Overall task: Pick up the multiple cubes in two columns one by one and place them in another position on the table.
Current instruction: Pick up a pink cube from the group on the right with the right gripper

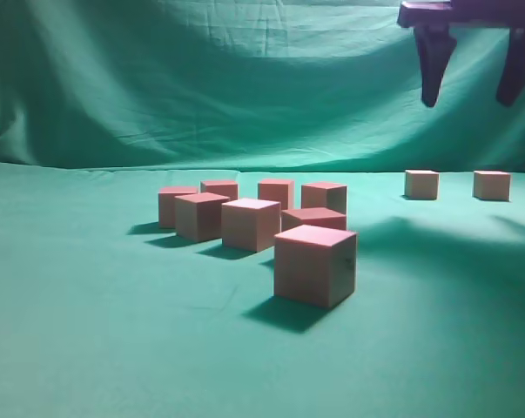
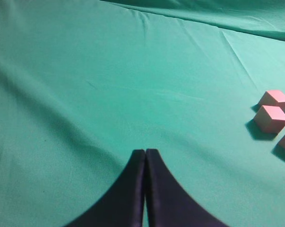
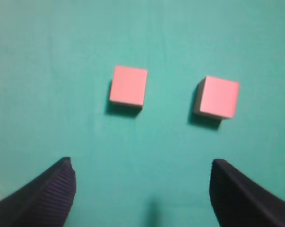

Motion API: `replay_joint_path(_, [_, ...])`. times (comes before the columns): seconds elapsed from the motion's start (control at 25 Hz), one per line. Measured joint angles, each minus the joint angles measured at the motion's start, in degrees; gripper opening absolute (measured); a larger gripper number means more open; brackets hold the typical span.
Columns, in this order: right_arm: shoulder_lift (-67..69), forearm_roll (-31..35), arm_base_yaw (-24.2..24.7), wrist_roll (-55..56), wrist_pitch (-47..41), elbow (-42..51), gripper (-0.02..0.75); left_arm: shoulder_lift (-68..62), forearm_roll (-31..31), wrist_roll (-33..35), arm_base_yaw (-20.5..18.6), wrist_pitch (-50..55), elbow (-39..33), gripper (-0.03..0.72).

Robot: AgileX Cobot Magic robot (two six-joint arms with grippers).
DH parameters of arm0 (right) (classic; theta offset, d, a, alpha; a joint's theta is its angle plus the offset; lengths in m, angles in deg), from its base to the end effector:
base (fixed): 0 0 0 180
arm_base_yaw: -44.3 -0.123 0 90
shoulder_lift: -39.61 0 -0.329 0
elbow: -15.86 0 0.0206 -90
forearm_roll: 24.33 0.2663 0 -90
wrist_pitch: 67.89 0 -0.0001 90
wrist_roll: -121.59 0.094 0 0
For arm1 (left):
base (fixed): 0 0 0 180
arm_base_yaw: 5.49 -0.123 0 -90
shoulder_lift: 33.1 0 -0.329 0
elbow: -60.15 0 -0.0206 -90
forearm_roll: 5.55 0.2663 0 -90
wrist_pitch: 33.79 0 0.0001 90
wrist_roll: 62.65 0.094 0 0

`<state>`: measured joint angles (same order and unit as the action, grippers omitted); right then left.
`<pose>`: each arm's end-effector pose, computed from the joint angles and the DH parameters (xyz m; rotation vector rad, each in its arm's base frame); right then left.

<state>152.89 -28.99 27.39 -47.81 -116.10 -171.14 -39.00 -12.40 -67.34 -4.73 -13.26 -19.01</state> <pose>0.4149 0.1202 0.2857 -0.2025 2.6843 0.0495 0.0267 -0.0043 0.1752 -0.1371 1.8391 -0.1835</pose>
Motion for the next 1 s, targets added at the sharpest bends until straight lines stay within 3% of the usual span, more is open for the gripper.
replay_joint_path(0.48, [16.3, 2.1, 0.1, -3.9, 3.4, -14.2, 0.534, 0.0, 0.0, 0.0, 0.0, 0.0, 0.0, 0.0])
replay_joint_path(0.88, [19.7, 2.1, 0.1, -4.1, 4.1, -15.4, 0.534, 0.0, 0.0, 0.0, 0.0, 0.0, 0.0, 0.0])
replay_joint_path(1.0, [19.7, 2.1, 0.1, -4.1, 3.2, -15.6, 0.361, 0.0, 0.0, 0.0, 0.0, 0.0, 0.0, 0.0])
